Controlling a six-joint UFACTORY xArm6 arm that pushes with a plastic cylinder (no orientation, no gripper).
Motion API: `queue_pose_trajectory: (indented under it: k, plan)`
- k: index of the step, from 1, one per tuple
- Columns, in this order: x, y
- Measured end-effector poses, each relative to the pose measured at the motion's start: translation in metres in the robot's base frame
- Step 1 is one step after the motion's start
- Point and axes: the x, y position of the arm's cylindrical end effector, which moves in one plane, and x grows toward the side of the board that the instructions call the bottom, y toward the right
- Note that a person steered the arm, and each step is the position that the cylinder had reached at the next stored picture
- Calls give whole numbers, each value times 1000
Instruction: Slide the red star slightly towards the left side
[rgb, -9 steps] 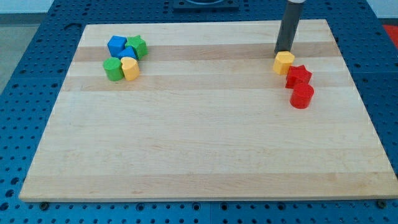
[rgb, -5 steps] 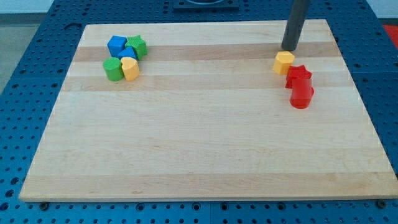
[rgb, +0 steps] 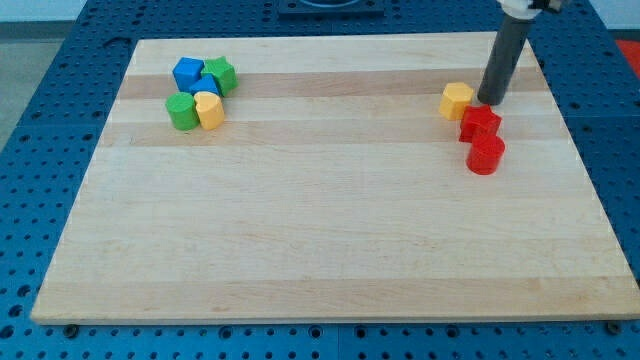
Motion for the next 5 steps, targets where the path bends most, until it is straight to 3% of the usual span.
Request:
queue_pose_trajectory:
  k: [1,5]
  plan:
    - [25,-4]
    - [50,-17]
